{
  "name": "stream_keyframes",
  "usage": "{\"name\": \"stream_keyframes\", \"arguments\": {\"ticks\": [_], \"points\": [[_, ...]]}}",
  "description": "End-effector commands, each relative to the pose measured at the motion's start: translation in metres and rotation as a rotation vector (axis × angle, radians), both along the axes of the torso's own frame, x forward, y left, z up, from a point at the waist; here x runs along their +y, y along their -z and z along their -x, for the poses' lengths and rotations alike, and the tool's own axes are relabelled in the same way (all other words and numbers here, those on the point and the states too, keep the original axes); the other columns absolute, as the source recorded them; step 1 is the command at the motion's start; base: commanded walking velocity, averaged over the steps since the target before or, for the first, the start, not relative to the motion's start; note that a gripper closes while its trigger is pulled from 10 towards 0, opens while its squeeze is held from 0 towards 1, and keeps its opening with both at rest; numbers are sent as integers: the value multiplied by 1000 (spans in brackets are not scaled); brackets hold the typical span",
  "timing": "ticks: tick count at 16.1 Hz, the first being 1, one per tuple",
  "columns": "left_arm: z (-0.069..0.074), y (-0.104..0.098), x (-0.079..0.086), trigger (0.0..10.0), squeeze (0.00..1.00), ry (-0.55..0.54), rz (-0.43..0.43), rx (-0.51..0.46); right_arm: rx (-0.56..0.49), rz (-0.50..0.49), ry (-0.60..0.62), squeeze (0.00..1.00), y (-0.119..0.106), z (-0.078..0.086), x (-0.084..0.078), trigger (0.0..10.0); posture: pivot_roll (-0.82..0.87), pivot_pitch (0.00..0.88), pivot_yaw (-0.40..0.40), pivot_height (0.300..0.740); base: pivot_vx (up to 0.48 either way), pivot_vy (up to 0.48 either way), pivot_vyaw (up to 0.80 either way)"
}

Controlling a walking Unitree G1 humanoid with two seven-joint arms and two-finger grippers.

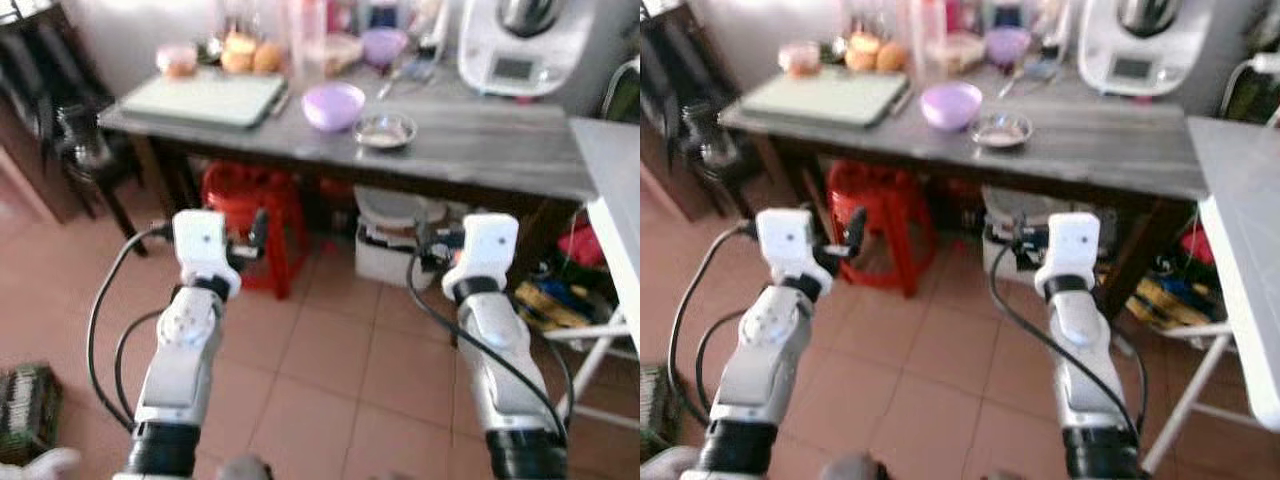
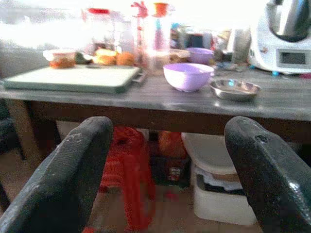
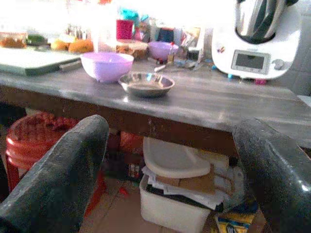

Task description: Setting the table

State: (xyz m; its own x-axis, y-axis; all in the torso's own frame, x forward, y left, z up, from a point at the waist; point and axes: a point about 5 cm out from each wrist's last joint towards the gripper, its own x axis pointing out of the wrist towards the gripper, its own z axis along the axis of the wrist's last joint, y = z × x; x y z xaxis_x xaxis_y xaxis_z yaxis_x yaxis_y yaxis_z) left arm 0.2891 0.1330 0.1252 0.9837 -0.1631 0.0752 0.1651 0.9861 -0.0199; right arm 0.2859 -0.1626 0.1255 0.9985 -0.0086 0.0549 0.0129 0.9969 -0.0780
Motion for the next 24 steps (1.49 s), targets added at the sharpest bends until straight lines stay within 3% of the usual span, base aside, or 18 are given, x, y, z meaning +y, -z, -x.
{"name": "stream_keyframes", "arguments": {"ticks": [1,4,8,10,13,15,16,24], "points": [[0,0,0,10000,0,3,-5,4,-9,0,-12,0,-3,0,3,10000,-17,0,-2,740,0,-322,0],[3,5,-2,10000,0,7,2,29,-30,0,18,0,-5,4,-1,10000,-18,0,-6,740,0,-325,0],[15,23,4,10000,0,-42,64,126,2,-99,108,0,12,30,-10,10000,-3,0,-4,740,0,-221,0],[26,36,17,10000,0,-90,75,177,27,-67,116,0,24,45,-21,10000,-11,0,10,740,0,0,0],[29,43,22,10000,0,-110,105,210,39,-61,99,0,27,43,-16,10000,-15,0,22,740,0,0,0],[25,36,16,10000,0,-82,92,186,-28,47,35,0,15,33,0,10000,-13,0,25,740,0,0,0],[25,35,15,10000,0,-77,91,182,-39,45,25,0,12,32,3,10000,-12,0,24,740,0,0,0],[23,31,10,10000,0,-39,109,177,-18,-7,78,0,16,33,-6,10000,-16,0,27,740,0,-262,0]]}}
